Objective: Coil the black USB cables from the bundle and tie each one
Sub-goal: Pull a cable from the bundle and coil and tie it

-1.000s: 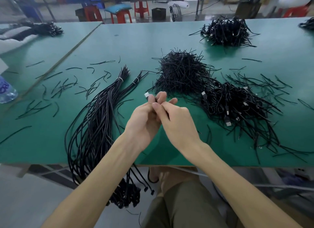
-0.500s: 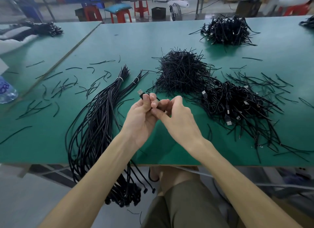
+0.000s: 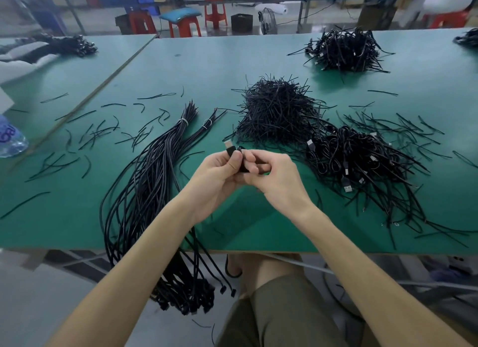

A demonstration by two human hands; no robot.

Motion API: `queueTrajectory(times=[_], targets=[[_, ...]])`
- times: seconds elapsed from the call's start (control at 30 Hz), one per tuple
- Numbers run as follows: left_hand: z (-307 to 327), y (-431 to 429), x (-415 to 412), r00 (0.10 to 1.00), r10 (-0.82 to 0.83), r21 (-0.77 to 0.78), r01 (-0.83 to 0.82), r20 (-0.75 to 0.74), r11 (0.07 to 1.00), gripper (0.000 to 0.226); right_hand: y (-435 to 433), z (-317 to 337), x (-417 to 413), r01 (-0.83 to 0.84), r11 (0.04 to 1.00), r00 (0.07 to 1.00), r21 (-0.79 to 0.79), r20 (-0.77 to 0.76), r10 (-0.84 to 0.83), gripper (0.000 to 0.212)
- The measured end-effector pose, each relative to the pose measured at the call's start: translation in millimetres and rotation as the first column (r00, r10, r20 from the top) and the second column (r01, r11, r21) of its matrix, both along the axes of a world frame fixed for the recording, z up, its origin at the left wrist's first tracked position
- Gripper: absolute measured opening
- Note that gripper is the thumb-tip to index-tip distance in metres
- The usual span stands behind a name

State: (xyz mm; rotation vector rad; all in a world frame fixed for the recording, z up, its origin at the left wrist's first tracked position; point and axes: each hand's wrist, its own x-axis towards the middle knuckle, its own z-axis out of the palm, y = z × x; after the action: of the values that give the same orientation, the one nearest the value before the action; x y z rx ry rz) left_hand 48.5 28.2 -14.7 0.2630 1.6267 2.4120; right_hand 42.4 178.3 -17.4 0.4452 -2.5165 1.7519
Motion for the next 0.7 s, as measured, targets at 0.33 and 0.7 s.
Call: queueTrajectory(times=[0.33, 0.7], targets=[[-12, 1, 3, 0.949, 0.269, -0.231, -0.302, -0.167, 0.925, 0.021, -1, 11, -5, 0.122, 0.973, 0.967, 0.195, -0.245, -0.072, 0.042], [-13, -10, -2, 0.948, 0.223, -0.391, -0.298, -0.226, 0.871, 0.024, -3, 7, -11, -0.051, 0.907, 0.998, 0.419, 0.05, 0.033, 0.012]])
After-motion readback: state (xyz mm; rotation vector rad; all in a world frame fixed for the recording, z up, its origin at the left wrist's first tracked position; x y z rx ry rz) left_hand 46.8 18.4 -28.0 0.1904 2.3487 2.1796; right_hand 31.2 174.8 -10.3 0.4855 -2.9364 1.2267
